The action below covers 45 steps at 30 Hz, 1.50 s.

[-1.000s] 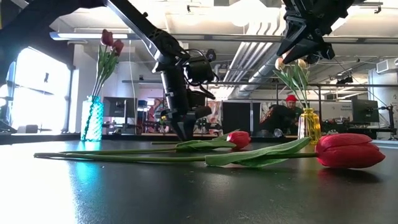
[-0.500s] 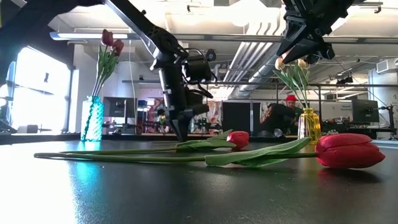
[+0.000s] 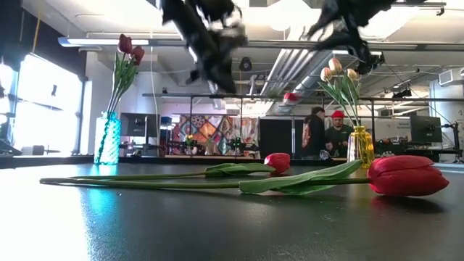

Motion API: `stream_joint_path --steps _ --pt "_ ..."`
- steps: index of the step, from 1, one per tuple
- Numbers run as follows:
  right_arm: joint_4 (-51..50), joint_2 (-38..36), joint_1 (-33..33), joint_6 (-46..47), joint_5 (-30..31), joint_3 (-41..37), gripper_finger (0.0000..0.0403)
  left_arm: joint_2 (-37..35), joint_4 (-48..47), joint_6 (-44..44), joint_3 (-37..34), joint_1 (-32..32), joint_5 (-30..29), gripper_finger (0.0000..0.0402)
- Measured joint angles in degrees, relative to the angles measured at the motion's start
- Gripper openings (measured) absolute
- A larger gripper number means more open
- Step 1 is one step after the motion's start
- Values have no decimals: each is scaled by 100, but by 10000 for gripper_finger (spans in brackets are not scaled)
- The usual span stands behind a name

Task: Sort flowers into vase by color
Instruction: Put the top center red flower into the red vase

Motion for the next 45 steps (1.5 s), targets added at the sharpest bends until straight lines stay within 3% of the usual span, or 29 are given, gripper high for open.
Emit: stream_joint_path --steps 6,12,17,21,36,45 --pt "1580 0 0 -315 185 0 161 -723 507 195 4 -469 -2 0" --pt "2433 0 0 -650 714 0 193 -1266 595 124 4 -770 -40 0" --pt "3411 55 0 -960 822 0 196 -1554 534 148 7 -894 41 0" --pt "4215 298 92 -1083 546 0 188 -1730 411 149 7 -1061 173 0" --pt "4491 787 799 -922 1118 2 116 -1776 375 98 7 -1586 186 0" --pt "4472 526 863 -940 1085 0 135 -1776 387 -60 7 -1554 -87 0"
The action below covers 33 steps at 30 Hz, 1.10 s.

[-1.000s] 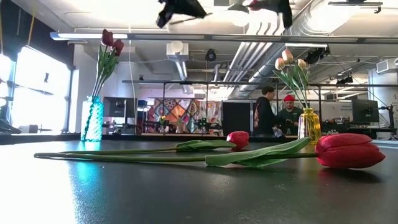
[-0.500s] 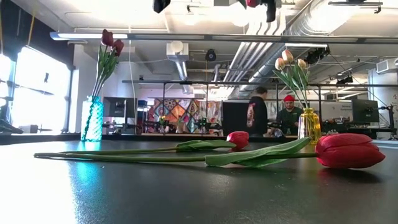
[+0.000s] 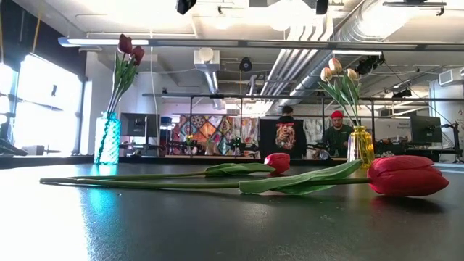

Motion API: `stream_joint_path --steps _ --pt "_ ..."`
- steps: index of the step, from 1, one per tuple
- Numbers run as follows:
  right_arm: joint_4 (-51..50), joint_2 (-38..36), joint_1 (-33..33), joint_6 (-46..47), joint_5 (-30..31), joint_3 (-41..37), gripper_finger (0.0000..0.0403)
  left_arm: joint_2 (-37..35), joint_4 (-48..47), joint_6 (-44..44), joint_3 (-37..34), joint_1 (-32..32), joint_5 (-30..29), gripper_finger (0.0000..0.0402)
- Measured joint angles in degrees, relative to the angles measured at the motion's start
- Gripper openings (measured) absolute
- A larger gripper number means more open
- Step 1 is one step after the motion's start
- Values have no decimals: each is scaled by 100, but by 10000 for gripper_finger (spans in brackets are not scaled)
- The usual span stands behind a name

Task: Sort flowers into vase by color
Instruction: Put the top center red flower into the red vase

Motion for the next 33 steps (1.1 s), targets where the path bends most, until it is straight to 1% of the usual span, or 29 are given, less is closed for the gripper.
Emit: stream_joint_path --steps 7,10,12,17,20,22,24,27,30,33 --pt "-40 -126 2 -38 -93 0 181 -196 -7 -51 0 0 -414 0" --pt "-51 -113 0 -153 84 2 202 -364 -12 23 0 18 -622 0" --pt "-53 -103 -71 -157 190 1 214 -490 5 93 0 28 -652 0" --pt "205 64 -322 -251 88 2 228 -594 -3 375 0 24 -455 0" --pt "636 266 -396 -405 -246 2 228 -552 5 772 0 24 45 0" --pt "899 366 -421 -526 -317 0 224 -530 2 834 0 24 173 0" --pt "1079 416 -460 -643 -315 2 217 -510 -4 819 0 20 174 0" --pt "1157 420 -472 -857 -335 1 195 -506 1 779 0 24 165 0" --pt "1160 420 -468 -949 -435 2 157 -498 -4 715 0 24 157 0" --pt "1149 420 -467 -1053 -462 2 105 -474 -65 657 2 24 205 0"
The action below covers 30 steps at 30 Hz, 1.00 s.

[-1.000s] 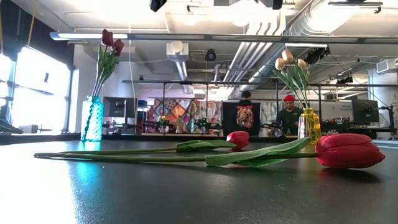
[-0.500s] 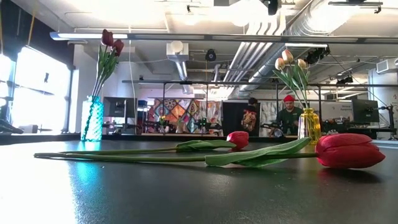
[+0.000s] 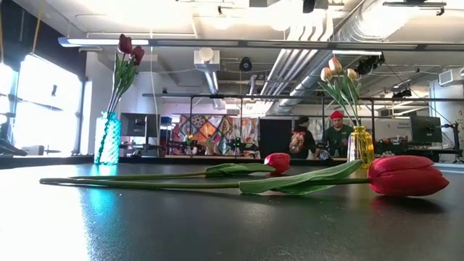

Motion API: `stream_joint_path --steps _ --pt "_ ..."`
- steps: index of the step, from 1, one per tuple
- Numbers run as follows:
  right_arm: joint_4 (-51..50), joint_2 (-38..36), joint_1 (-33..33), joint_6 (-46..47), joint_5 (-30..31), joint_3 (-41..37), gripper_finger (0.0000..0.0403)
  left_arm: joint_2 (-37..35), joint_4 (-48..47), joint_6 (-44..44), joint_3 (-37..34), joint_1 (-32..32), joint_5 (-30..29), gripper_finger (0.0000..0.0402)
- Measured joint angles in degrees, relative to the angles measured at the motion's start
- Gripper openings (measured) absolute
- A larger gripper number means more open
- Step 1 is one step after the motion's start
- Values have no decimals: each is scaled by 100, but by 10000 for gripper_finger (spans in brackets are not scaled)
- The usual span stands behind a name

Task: Sort flowers into vase by color
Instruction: Put the top center red flower into the red vase

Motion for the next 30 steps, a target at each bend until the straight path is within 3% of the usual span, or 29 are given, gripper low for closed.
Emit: stream_joint_path --steps 5,15,19,24,30 --pt "-273 2 -1 -171 0 0 12 215 -259 -63 -2 0 123 3" --pt "-1799 -2 -1 -107 -63 0 7 500 -23 63 -2 0 261 69" --pt "-1658 0 13 -219 -438 0 3 617 249 220 -2 59 396 94" --pt "-1363 0 14 -360 -830 0 2 913 743 153 -2 219 1117 104" --pt "-1422 0 20 -350 -1073 0 1 1156 1180 191 0 227 1053 103"
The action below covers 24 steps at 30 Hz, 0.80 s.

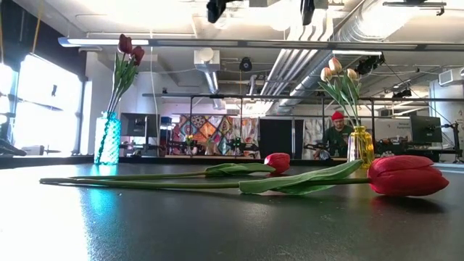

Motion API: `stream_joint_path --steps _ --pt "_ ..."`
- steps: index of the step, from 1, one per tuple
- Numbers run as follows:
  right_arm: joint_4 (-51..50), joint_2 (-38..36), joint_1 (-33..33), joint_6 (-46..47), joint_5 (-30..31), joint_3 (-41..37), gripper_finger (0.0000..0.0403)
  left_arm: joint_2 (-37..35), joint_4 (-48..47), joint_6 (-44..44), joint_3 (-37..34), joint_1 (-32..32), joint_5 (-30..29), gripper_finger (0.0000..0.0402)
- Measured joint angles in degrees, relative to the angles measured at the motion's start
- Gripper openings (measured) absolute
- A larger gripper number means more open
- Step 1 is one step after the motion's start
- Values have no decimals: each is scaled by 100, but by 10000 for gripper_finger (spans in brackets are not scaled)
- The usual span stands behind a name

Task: Sort flowers into vase by color
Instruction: Put the top center red flower into the red vase

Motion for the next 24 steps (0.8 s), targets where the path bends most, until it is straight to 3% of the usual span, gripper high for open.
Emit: stream_joint_path --steps 8,17,24 --pt "-316 0 152 1 113 0 0 46 499 218 0 0 -20 80" --pt "-310 -1 270 -11 254 0 0 41 493 313 0 82 168 11" --pt "-275 0 268 25 254 0 2 39 497 281 0 122 317 3"
